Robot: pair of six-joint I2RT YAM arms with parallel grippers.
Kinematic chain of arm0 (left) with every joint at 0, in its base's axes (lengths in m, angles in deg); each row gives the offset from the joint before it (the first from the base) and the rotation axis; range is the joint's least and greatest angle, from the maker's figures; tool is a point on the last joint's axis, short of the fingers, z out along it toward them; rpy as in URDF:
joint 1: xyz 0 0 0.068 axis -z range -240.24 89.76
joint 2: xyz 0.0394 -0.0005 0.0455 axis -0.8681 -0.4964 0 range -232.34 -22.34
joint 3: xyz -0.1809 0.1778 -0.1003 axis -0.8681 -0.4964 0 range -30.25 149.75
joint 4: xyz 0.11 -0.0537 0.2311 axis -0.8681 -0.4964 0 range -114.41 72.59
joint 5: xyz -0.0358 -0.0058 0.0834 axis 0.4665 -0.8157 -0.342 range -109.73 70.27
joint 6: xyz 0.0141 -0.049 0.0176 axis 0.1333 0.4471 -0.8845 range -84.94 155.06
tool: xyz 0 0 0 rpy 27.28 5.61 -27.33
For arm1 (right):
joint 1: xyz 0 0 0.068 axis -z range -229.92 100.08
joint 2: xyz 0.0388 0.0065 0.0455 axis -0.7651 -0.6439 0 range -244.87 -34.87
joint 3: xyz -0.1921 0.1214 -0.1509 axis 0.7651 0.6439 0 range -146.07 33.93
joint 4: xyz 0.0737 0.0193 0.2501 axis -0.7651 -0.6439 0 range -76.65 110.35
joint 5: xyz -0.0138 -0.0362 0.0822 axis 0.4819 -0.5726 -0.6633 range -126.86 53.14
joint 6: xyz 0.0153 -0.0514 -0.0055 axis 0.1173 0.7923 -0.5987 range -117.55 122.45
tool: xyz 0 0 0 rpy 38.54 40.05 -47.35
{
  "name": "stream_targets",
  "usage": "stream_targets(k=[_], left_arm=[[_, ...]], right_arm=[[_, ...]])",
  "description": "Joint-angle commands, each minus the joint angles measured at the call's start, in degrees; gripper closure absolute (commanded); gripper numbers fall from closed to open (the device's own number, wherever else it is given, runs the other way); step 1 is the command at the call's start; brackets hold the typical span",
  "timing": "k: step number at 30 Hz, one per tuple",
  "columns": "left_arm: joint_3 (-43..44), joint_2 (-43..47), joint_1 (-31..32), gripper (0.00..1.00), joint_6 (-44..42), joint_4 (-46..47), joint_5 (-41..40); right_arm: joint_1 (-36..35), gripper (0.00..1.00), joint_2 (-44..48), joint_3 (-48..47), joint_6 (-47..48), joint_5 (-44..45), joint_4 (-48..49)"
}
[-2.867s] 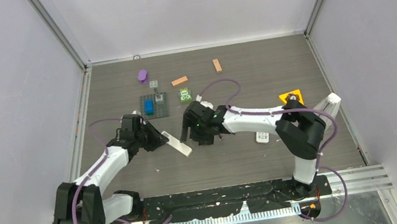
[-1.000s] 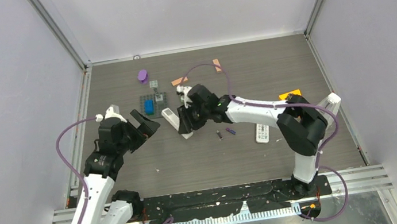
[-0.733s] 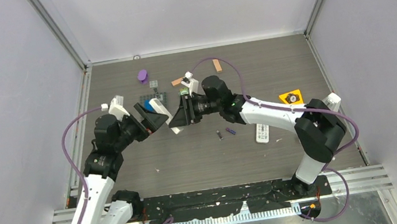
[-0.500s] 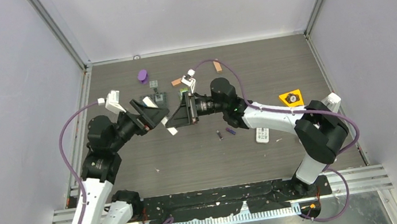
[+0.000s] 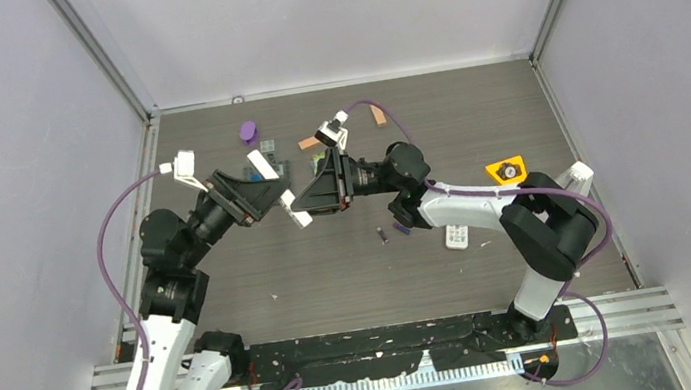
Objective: Load the batteries into the remote control
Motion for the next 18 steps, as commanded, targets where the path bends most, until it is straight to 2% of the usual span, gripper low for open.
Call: stream_targets(k=[1,3,7,9,10,11,13,18], left_arm=[[0.8,-1.0,-0.3,0.3,1.8,5.8,2.6],[0.6,-1.2,-0.2,0.38,2.0,6.2,2.6],[0.0,-1.7,-0.3,0.81,1.8,6.2,2.6],[0.1,-1.8,-0.3,0.97,0.5,4.5,2.2],[0.6,-1.8,-0.3,1.0,-0.7,2.2,1.2],[1.4,-1.9,-0.3,1.0,-2.5,-1.1,-0.1],[3.0,-2.0,-0.3,1.0,-6.9,-8.3,-3.4],[7.0,-5.0,-0.3,1.0,-13.8,-27.3,-19.7]], right_arm=[[0.2,0.7,-0.7,-0.2,-3.1,-0.5,6.4],[0.2,0.7,-0.7,0.1,-2.2,-0.3,4.9],[0.3,0.68,-0.4,0.6,0.2,0.8,1.0],[0.4,0.56,-0.2,1.4,1.2,2.0,0.1],[0.6,0.46,0.3,1.9,1.9,3.5,-1.3],[0.7,0.42,0.7,2.7,3.7,4.3,-2.6],[1.6,0.28,2.6,3.0,9.0,7.0,-11.2],[2.2,0.14,6.7,3.0,25.2,13.7,-34.0]])
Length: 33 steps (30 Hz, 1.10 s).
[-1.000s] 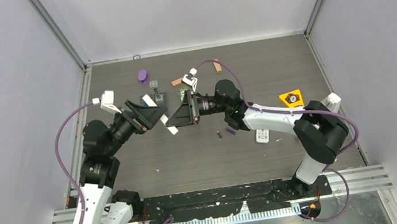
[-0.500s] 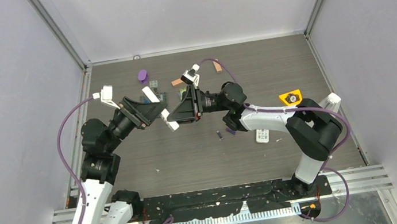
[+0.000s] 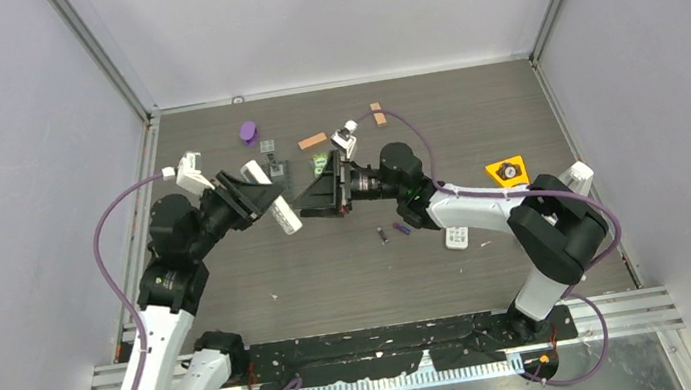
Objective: Load the batteries into the remote control
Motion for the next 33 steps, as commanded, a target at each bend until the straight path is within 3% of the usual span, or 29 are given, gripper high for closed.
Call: stream_targets(k=[1,6,10,14,20,27,30,33], left_arm=[[5.7,-3.1,-0.3,1.0,-8.8,-19.1,-17.0],[10.4,-15.5,-0.3,0.97,-11.2,-30.7,-30.5],[13.6,-26.9,-0.3,1.0,-12.1,-35.9,-36.0],[14.2,-35.8,-1.1,1.0,-12.1,-35.0,-38.7],[16.5,-48.4,-1.9,1.0,-13.6,-35.0,-38.4],[16.6,-54.0,-5.0,0.98,-13.7,-33.3,-36.5],[17.3,-54.2,-6.0,0.97,-13.2,-33.4,-37.0],[18.3,-55.1,-6.1,0.87,-12.5,-34.8,-36.3]], right_arm=[[0.8,0.12,7.0,-0.8,16.8,10.3,-21.3],[0.9,0.13,11.6,-4.7,34.5,33.2,-56.6],[0.9,0.16,12.9,-5.6,40.1,56.8,-70.2],[1.9,0.17,13.9,-5.2,41.0,69.3,-78.6],[7.8,0.16,14.6,-1.6,40.5,73.7,-83.1],[13.6,0.11,14.7,1.8,40.9,72.6,-82.4],[16.3,0.13,14.0,2.5,39.7,70.9,-82.7],[17.2,0.14,14.1,3.3,38.5,70.0,-83.1]])
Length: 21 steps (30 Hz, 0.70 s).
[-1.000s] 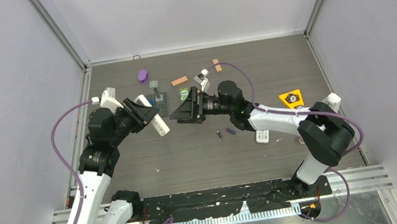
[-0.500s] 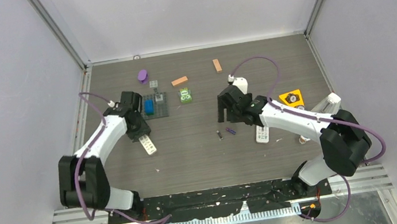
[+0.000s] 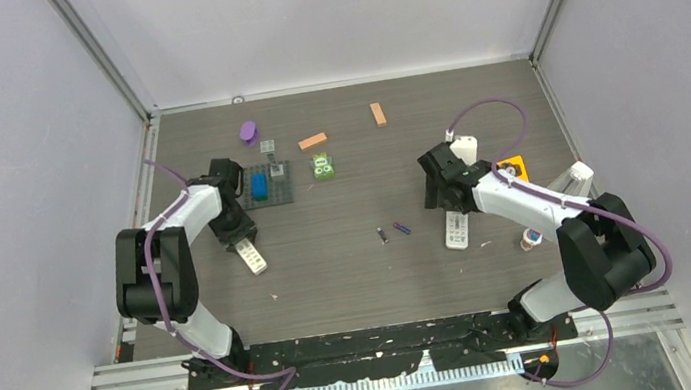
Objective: Load the batteries into the remote control
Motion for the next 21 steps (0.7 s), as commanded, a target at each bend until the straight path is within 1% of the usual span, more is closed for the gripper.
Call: stream_targets(k=[1,4,8,11,14,21], left_arm=[[3.2,-0.5,-0.6,0.82,0.6,-0.4,0.5],[3.3,-1.0,-0.8,0.63,1.7,-0.6,1.8],[3.5,-1.0,-1.2,0.46,2.2,-1.1,2.3],[3.7,-0.4,-1.5,0.37,2.5,-2.2,1.7],[3.8,0.8,-1.6,0.3,2.9,-3.1,1.0],[3.1,7.4,-1.6,0.24,4.0,-4.7,1.9]], right_arm=[[1.5,0.14,0.9,0.9,-2.1,-0.3,-0.1],[2.5,0.14,-0.2,1.6,-2.5,-2.2,0.3],[3.9,0.14,-1.4,3.2,-2.9,-5.2,1.9],[4.7,0.15,-1.9,4.1,-3.2,-6.1,3.0],[5.3,0.15,-2.5,4.9,-3.3,-7.3,3.5],[5.6,0.17,-4.5,6.6,-4.6,-9.2,4.7]])
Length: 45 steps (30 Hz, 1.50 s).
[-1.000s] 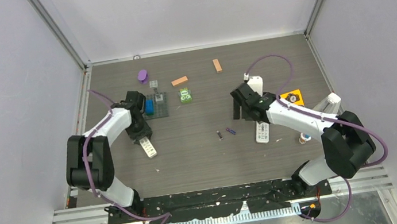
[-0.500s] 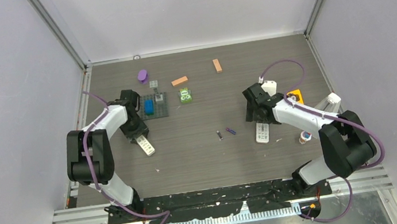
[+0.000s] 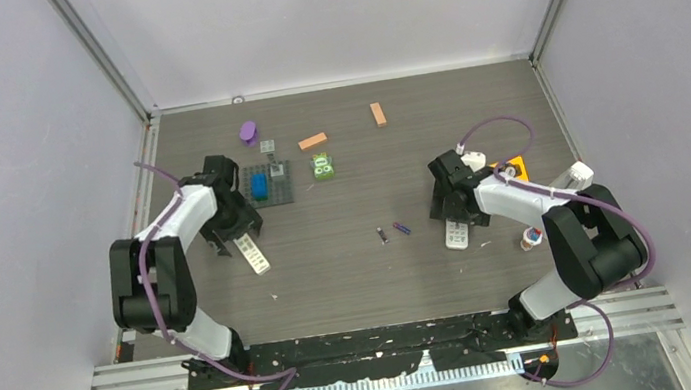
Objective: Load the batteries into the remote control
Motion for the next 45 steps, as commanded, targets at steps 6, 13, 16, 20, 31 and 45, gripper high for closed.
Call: stream_targets(k=[6,13,16,20,31,45], left_arm=[[-0.8,14.3,-0.4,0.19,0.7,-2.7,2.2],[-5.7,22.7,-0.4,0.16,-3.3,-1.4,9.6],[-8.1,25.0,-0.4,0.16,-4.9,0.3,15.4],[-13.2,31.0,-0.3,0.16,-5.1,8.0,27.4],[-22.1,52.6,2.0,0.11,11.5,56.0,63.3],[-20.5,49.1,2.0,0.07,45.5,103.7,61.8]], right_arm=[[0.3,0.38,-0.9,2.5,-1.3,-2.3,3.3],[-0.1,0.8,2.1,0.0,3.0,-4.5,3.2],[-1.5,0.81,5.8,-1.1,5.0,-7.6,4.7],[-5.5,0.81,11.2,-5.2,6.7,-17.3,7.2],[-15.0,0.8,17.1,-12.9,-16.9,-49.1,45.0],[-22.8,0.75,8.6,-22.3,-34.5,-65.6,68.8]])
